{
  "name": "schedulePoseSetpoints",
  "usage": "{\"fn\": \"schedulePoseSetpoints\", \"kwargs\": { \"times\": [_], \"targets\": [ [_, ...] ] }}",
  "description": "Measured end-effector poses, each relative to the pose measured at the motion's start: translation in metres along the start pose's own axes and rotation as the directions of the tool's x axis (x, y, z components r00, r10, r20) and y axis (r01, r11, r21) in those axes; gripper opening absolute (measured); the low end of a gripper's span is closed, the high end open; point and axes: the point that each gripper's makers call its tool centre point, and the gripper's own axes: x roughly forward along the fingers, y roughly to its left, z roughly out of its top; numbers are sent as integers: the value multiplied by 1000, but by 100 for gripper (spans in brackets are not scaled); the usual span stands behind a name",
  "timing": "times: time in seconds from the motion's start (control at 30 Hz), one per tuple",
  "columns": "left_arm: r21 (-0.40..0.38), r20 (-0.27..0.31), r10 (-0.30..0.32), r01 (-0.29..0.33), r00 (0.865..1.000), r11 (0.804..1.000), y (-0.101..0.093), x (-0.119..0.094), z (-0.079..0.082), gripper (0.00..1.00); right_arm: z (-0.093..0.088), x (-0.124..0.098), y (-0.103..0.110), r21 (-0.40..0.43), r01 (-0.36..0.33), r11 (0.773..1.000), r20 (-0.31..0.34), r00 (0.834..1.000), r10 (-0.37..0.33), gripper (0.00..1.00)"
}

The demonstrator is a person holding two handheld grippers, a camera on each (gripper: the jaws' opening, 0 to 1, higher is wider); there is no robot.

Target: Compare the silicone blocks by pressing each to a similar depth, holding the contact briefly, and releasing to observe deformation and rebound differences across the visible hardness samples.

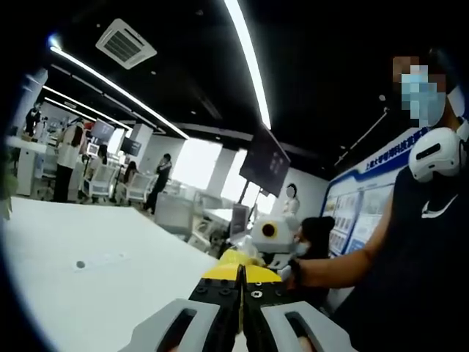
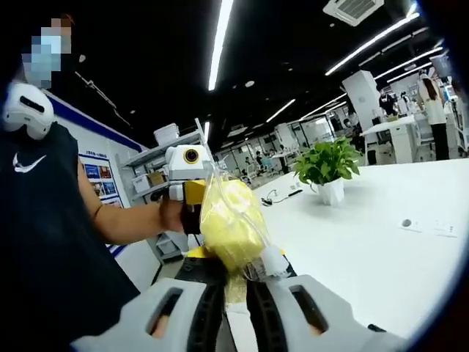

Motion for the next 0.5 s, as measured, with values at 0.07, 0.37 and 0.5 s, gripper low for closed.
{"fn": "schedulePoseSetpoints", "kwargs": {
  "times": [0.07, 0.37, 0.5],
  "targets": [
    [-52, 7, 6, -6, 1000, 999, 2, 0, 3, 0, 3, 1, -2, -18, 9, 1000, 13, 1000, -8, 8],
    [-28, 45, -5, 6, 999, 1000, -1, 6, 20, 0, 13, -2, -16, 16, 51, 999, 97, 994, -52, 60],
    [-25, 49, 1, 1, 999, 1000, -1, 6, 22, 0, 21, -10, -33, -2, 138, 990, 140, 981, -136, 95]
  ]
}}
